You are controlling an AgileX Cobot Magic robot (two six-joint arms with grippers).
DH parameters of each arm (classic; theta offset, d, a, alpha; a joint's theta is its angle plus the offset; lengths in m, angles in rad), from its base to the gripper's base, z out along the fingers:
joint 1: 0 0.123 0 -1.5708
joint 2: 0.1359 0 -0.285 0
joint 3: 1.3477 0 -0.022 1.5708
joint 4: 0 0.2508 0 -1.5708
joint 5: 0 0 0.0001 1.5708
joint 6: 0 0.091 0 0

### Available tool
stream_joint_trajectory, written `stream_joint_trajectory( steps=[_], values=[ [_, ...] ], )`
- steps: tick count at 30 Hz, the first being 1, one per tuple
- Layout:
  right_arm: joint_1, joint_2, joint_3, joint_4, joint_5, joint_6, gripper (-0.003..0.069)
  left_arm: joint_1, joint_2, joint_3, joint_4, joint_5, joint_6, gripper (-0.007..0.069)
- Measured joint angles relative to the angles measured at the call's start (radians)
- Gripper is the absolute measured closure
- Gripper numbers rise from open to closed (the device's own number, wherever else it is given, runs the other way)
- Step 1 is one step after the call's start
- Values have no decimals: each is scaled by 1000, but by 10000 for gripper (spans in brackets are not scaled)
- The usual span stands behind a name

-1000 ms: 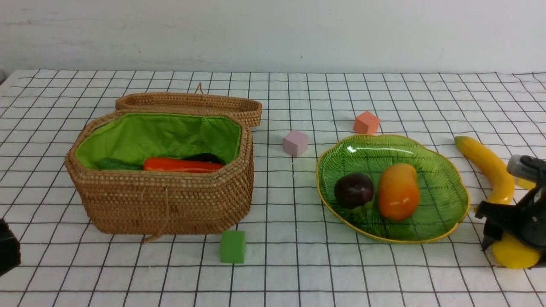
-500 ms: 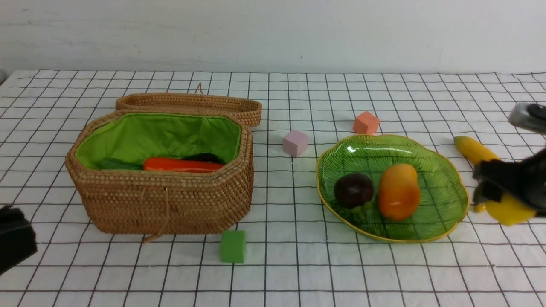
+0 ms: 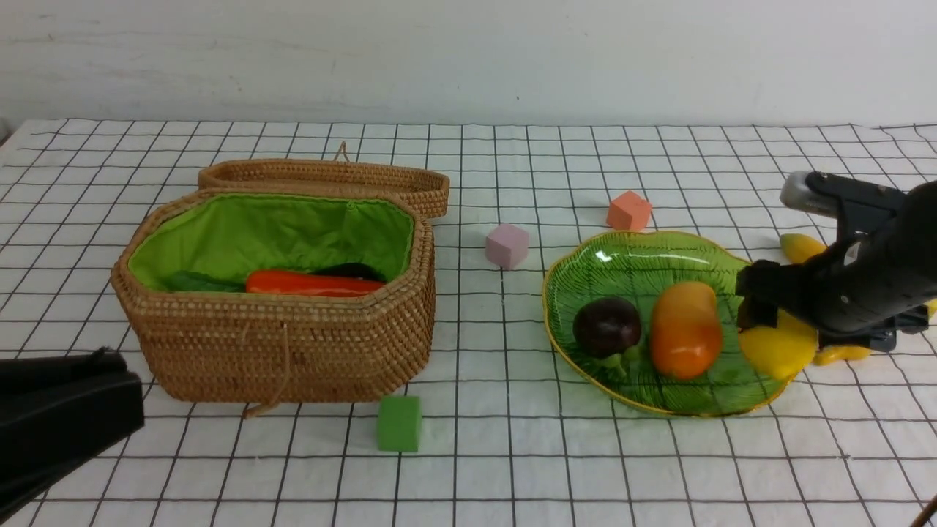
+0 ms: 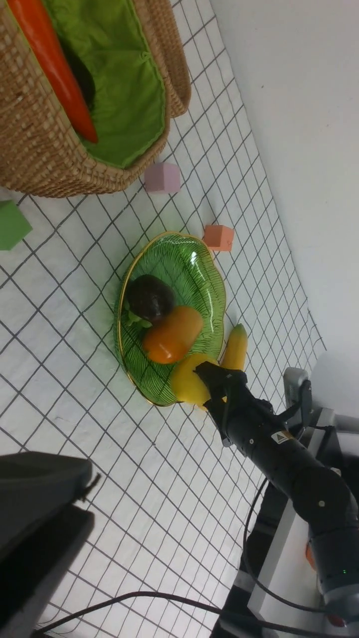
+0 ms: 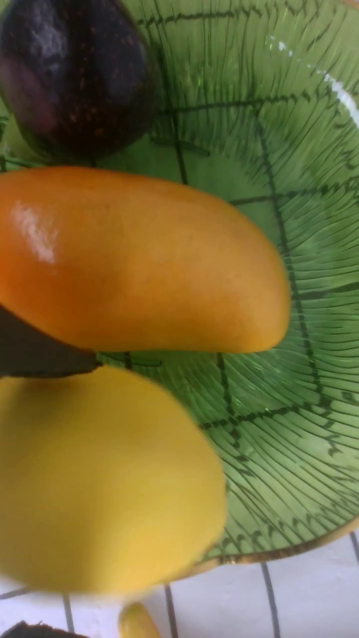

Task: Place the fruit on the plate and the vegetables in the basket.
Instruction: Use the right arm to grab a lemon and put it into the right plate, then use the right arm to grab a banana and put it into the right plate

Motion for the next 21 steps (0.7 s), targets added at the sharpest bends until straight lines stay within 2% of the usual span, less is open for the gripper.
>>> stream_joint_trajectory(
  steps=[5, 8, 12, 16, 21],
  values=[
    [0, -40, -53, -3, 103, -9, 22, 0, 0, 0, -5, -3, 0, 564],
    [-13, -76, -101, -54, 188, -7, 71, 0, 0, 0, -6, -3, 0, 562],
    [-92, -67, -165, -96, 236, 26, 104, 0, 0, 0, -6, -4, 0, 562],
    [-196, 45, -242, -53, 262, 20, 109, 0, 0, 0, -6, -4, 0, 562],
    [-236, 191, -305, -6, 257, -28, 109, 0, 0, 0, -6, -4, 0, 561]
  ],
)
